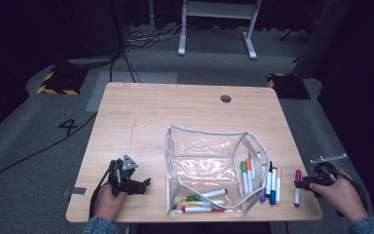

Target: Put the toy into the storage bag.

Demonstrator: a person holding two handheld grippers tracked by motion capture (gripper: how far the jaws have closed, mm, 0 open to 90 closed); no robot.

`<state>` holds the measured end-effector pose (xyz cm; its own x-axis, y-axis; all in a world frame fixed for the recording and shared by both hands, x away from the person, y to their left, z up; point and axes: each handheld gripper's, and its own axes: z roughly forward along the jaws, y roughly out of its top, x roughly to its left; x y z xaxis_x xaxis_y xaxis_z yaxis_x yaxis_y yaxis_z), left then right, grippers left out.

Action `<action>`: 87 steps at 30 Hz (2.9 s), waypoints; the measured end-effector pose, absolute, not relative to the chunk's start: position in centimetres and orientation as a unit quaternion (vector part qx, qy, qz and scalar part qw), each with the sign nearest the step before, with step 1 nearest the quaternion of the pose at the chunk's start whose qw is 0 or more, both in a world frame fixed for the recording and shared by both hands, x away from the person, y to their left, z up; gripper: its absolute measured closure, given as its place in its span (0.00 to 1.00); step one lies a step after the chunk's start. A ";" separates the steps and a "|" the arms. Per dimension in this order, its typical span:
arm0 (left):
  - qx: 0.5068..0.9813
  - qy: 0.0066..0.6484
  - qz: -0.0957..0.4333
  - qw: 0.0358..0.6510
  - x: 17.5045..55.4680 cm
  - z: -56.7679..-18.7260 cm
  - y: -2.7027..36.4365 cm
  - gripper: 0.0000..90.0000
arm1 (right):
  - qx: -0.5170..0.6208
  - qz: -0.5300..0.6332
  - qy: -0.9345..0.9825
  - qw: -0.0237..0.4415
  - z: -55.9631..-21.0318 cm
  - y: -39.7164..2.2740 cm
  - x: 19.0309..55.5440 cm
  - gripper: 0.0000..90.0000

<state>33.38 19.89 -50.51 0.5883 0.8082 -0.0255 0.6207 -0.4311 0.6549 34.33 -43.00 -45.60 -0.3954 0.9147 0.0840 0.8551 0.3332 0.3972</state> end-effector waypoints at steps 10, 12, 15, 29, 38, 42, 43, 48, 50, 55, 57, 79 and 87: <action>0.833 0.428 0.148 0.317 33.4 -50.5 19.9 0.00 | 0.566 0.142 0.806 0.100 -45.9 -42.1 34.5 0.86; 0.833 0.428 0.149 0.317 33.4 -50.5 19.9 0.00 | 0.567 0.144 0.805 0.100 -45.9 -42.1 34.6 0.86; 0.833 0.428 0.149 0.317 33.4 -50.5 19.9 0.00 | 0.561 0.161 0.806 0.101 -45.3 -42.1 34.5 0.86; 0.833 0.428 0.149 0.317 33.4 -50.5 19.9 0.00 | 0.509 0.247 0.818 0.104 -38.6 -40.1 33.6 0.86; 0.833 0.429 0.148 0.317 33.4 -50.5 19.9 0.00 | 0.465 0.295 0.828 0.100 -34.2 -38.4 33.0 0.86; 0.833 0.429 0.148 0.317 33.4 -50.5 19.9 0.00 | 0.449 0.310 0.832 0.101 -32.5 -37.8 32.8 0.86; 0.833 0.429 0.148 0.317 33.4 -50.5 19.9 0.00 | 0.444 0.315 0.833 0.101 -32.1 -37.7 32.8 0.86; 0.833 0.429 0.148 0.317 33.4 -50.5 19.9 0.00 | 0.417 0.332 0.841 0.095 -30.3 -36.4 32.6 0.86; 0.832 0.430 0.148 0.317 33.4 -50.5 19.9 0.00 | 0.406 0.338 0.844 0.092 -29.8 -35.9 32.6 0.86; 0.831 0.432 0.149 0.317 33.3 -50.5 19.8 0.00 | 0.376 0.356 0.851 0.087 -28.4 -34.4 32.7 0.86; 0.830 0.433 0.150 0.316 33.3 -50.5 19.8 0.00 | 0.364 0.365 0.852 0.086 -27.7 -33.7 32.7 0.86; 0.829 0.437 0.149 0.316 33.2 -50.5 19.8 0.00 | 0.246 0.358 0.900 0.045 -25.2 -23.0 33.7 0.86; 0.829 0.438 0.149 0.316 33.3 -50.5 19.7 0.00 | 0.217 0.338 0.915 0.029 -25.7 -19.6 33.9 0.86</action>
<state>33.25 19.75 -50.51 0.5729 0.8191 -0.0305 0.6313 -0.4172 0.6538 33.94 -19.62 -25.68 -0.9038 0.4176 0.0935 0.3782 0.6773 0.6310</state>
